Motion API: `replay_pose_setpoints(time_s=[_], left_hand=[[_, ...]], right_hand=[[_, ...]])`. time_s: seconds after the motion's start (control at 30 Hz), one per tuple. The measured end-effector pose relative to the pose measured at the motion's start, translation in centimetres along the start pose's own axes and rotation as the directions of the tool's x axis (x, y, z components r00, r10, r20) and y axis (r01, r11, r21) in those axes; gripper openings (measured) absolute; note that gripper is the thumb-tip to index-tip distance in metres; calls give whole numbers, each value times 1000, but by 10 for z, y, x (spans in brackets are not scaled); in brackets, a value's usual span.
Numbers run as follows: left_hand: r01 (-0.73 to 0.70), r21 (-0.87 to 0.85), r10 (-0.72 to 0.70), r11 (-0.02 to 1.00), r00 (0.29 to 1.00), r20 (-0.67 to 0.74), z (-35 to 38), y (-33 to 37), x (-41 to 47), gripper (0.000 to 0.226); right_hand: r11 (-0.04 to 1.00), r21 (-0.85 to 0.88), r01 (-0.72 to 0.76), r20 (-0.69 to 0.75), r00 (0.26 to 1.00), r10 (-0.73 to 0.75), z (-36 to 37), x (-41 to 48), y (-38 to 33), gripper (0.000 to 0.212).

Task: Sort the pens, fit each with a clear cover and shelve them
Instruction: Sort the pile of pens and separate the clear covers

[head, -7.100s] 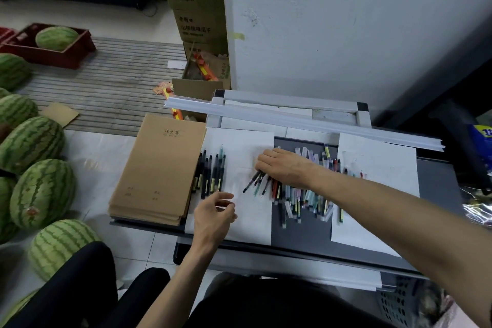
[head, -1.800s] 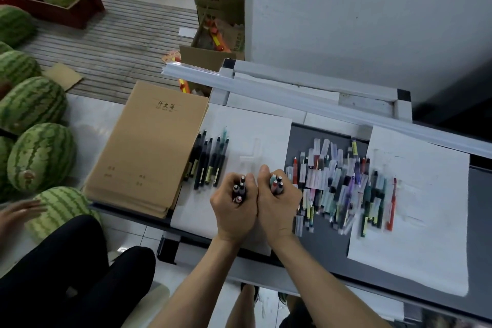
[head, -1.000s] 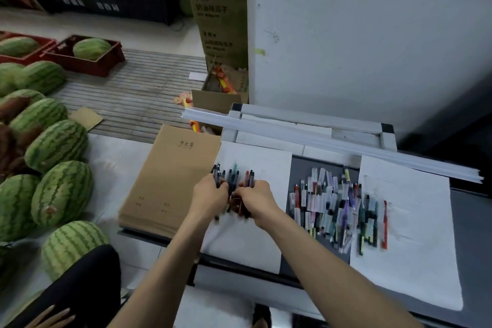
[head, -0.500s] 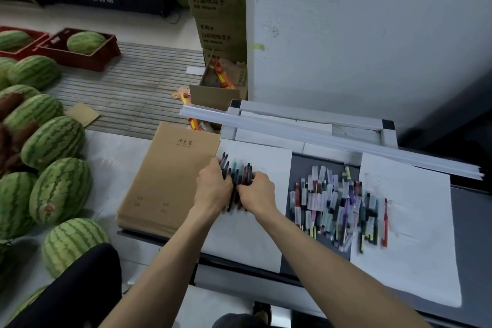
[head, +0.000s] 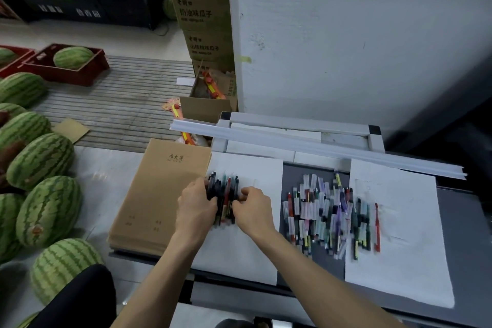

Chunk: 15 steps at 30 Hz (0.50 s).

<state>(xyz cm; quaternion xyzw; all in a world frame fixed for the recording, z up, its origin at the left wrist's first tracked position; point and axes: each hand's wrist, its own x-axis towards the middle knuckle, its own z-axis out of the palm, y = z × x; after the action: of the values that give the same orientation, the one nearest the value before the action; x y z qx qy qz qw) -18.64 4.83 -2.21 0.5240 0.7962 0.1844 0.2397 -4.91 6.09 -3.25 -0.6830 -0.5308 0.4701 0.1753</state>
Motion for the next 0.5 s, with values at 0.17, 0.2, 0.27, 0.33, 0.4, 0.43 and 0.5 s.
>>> replay_pose_setpoints(time_s=[0.17, 0.2, 0.27, 0.33, 0.4, 0.43, 0.5], left_hand=[[-44, 26, 44, 999, 999, -7, -3, 1, -7, 13], [-47, 31, 47, 998, 999, -4, -3, 0, -8, 13], [-51, 38, 51, 998, 999, 13, -3, -1, -9, 14], [-56, 39, 55, 998, 998, 35, -2, -1, -10, 18], [-57, 43, 55, 997, 997, 53, -2, -1, -11, 22], [-56, 45, 53, 997, 997, 59, -3, -1, -12, 23], [-50, 44, 47, 998, 997, 68, -4, -1, -12, 23]], right_hand=[[999, 7, 40, 70, 997, -41, 0, -11, 5, 11], [999, 11, 45, 83, 995, -46, 0, -13, 6, 13], [998, 6, 61, 94, 994, -61, 0, -15, 7, 15], [997, 3, 76, 99, 992, -76, -1, -16, 6, 15], [997, 6, 80, 114, 990, -80, -2, -15, 4, 14], [997, 5, 80, 123, 989, -80, -2, -15, 4, 14], [996, -4, 88, 135, 987, -86, -4, -16, 2, 14]])
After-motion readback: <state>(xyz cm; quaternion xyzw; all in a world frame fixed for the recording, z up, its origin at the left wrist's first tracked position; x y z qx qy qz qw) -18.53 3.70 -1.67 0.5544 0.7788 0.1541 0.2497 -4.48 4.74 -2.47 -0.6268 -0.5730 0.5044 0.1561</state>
